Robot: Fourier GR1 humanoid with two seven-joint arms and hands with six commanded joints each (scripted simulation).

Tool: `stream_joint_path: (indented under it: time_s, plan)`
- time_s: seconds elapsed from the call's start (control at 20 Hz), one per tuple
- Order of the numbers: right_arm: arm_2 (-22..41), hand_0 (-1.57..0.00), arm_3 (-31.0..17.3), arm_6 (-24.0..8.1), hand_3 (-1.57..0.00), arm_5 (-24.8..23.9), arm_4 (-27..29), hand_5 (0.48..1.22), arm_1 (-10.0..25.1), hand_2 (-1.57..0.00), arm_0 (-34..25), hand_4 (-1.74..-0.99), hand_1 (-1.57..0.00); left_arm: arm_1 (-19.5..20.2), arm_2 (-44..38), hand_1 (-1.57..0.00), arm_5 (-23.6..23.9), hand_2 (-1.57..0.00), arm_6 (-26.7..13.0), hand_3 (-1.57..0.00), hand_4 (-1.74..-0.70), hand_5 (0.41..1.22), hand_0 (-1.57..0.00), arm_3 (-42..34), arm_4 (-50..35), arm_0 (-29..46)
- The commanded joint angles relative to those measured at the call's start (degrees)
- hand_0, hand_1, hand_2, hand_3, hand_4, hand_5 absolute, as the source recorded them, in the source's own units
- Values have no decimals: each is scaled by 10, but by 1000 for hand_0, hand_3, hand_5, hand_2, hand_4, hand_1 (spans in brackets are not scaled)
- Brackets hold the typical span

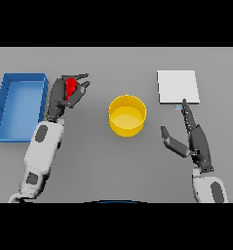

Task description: Pick up the red beaker and tilt it to pour out 1 green nut into yellow bowl. Pick up the yellow bowl and place it on the metallic measuring scale.

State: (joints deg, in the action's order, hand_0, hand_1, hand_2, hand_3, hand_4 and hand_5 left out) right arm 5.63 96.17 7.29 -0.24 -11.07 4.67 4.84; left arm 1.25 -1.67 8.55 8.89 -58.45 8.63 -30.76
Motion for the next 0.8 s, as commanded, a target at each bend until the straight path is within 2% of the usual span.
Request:
stream_joint_path:
  time_s: [0.0,0.2,0.35,0.4,0.5,0.55,0.6,0.75]
  plan:
    - [1,1,7,4,1,-2,-2,672,0,1,2,-1250,1,9,10,-1546,1,-1547,-17,-1547,-1716,1097,-1546,-15,8,-2]
    - [1,1,6,-15,1,-16,-21,688,4,1,-3,-1245,1,59,94,-1561,-30,-1561,-74,-1561,-1731,1119,-1561,-62,79,-11]
    - [4,1,21,-6,1,-12,-19,696,3,1,10,-1243,1,76,139,-1563,-47,-1563,-103,-1563,-1733,1117,-1563,-78,113,-18]
    - [3,1,21,-14,1,-11,-18,700,6,1,7,-1243,1,78,146,-1563,-48,-1563,-110,-1563,-1733,1115,-1563,-79,118,-22]
    - [9,1,23,-12,1,-12,-24,710,2,1,14,-1243,1,82,156,-1563,-51,-1563,-116,-1563,-1733,1113,-1563,-78,121,-27]
    - [10,1,24,-14,1,-12,-25,711,1,1,17,-1248,1,90,173,-1565,-53,-1565,-135,-1565,-1734,1112,-1564,-75,141,-44]
    - [4,1,25,-12,1,-8,-20,714,9,1,20,-1251,1,97,192,-1566,-54,-1566,-137,-1566,-1736,1112,-1566,-73,163,-53]
    - [5,1,22,-9,1,-5,-13,720,2,1,13,-1266,1,124,263,-1568,-68,-1568,-142,-1568,-1738,1137,-1568,-45,244,-99]
